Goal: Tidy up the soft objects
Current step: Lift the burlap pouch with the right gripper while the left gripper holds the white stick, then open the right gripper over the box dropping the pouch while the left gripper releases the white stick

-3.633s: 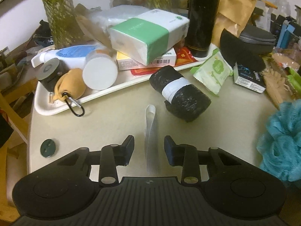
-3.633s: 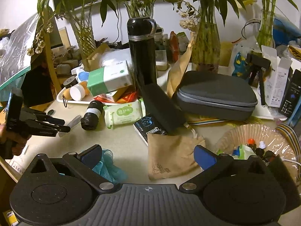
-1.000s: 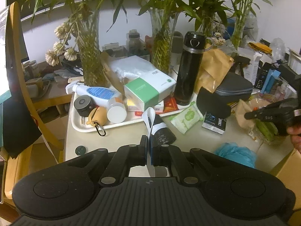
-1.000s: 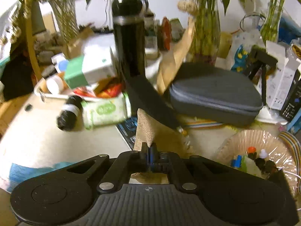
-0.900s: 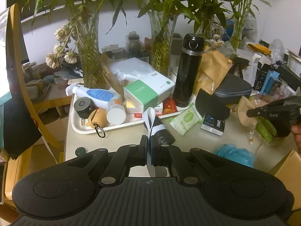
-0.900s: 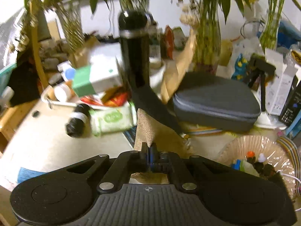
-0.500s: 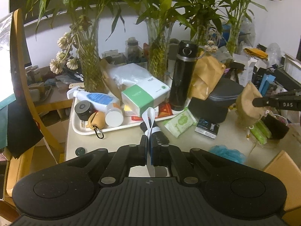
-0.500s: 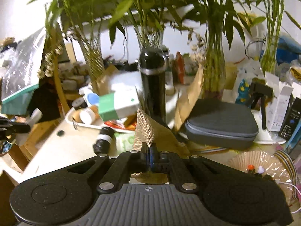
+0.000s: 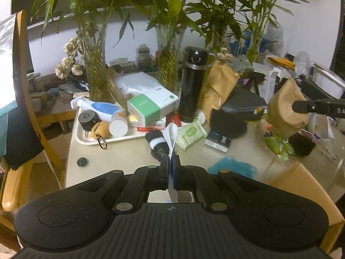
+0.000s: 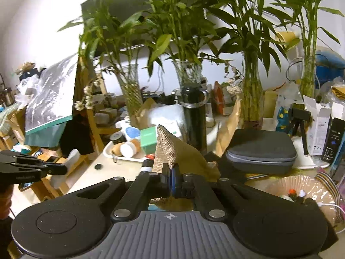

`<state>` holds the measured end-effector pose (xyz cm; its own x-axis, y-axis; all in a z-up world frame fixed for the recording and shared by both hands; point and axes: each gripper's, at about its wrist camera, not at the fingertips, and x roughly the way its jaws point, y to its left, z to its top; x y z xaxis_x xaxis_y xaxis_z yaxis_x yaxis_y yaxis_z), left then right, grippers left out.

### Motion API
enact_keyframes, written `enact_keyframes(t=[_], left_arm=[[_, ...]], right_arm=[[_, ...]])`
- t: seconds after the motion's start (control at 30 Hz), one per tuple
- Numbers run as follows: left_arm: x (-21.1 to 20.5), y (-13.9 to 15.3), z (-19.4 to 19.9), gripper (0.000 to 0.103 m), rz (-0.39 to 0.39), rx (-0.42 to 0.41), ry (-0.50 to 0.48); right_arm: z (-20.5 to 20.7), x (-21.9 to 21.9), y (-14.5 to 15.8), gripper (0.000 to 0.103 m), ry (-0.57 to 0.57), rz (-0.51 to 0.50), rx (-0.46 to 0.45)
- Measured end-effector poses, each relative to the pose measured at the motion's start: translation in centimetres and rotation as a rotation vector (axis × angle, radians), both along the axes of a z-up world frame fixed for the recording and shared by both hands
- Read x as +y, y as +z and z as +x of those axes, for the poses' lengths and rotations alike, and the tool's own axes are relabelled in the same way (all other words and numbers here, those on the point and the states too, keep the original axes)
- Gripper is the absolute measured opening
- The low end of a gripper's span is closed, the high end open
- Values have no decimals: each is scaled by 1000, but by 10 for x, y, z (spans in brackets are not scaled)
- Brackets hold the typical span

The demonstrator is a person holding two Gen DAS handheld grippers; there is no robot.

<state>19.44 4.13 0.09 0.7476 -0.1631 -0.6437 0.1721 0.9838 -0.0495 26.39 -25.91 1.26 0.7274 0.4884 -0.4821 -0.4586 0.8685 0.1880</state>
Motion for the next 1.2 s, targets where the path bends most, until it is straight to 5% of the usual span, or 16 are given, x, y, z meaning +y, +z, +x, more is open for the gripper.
enact_keyframes(t=[0.5, 0.63, 1.2], left_arm=[[-13, 13, -57, 4, -16, -71, 25], [-17, 11, -70, 4, -23, -64, 26], [-29, -13, -90, 4, 2, 13, -1]], right_arm=[[-102, 8, 32, 4, 127, 71, -181], [-120, 14, 27, 4, 224, 106, -153], [-145, 65, -26, 4, 386, -130, -4]])
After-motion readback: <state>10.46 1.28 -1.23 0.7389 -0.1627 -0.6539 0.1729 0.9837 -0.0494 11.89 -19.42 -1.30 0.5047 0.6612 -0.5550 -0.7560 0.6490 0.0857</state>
